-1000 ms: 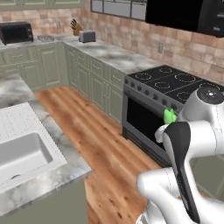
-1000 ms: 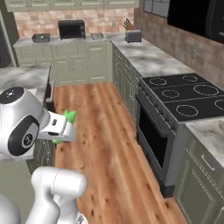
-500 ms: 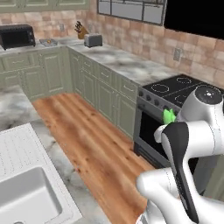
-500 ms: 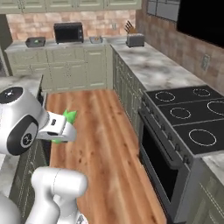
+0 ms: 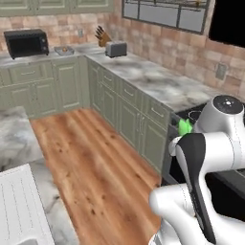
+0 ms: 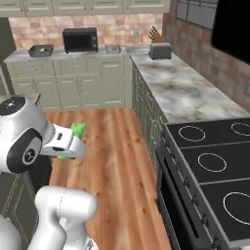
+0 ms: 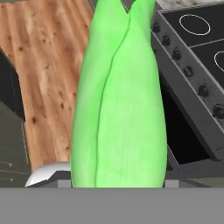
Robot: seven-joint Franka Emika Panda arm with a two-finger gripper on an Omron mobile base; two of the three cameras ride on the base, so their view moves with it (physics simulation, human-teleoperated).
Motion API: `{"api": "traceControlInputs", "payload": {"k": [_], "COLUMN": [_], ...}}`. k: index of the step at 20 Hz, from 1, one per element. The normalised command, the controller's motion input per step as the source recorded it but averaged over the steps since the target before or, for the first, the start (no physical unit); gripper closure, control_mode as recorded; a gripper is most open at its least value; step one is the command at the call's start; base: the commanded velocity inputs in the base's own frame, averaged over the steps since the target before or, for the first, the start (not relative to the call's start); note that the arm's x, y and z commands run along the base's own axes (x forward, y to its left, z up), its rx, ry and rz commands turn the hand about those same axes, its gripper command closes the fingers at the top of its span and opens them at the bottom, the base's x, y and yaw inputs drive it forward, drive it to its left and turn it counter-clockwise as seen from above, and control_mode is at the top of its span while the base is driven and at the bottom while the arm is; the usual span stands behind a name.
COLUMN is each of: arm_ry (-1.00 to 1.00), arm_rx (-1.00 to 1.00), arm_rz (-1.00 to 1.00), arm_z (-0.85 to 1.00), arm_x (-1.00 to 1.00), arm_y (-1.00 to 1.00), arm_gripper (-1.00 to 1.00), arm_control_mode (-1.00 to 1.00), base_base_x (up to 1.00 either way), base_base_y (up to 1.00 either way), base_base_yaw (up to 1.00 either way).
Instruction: Place one corn and one chicken drumstick in each tupperware on the nearby counter, to pack two identical lunches.
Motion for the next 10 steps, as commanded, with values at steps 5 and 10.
{"api": "traceControlInputs", "payload": {"k": [5,10], "arm_ry": [0.00,0.00], "arm_rx": [0.00,0.00], "arm_rz": [0.00,0.00], "arm_z": [0.00,0.00], "arm_x": [0.00,0.00], "arm_y": [0.00,0.00], "arm_gripper": [1.00,1.00], "arm_control_mode": [1.00,1.00], "base_base_x": [1.00,1.00], "base_base_y": [-0.22,-0.24], "base_base_yaw": [0.26,0.19]}}
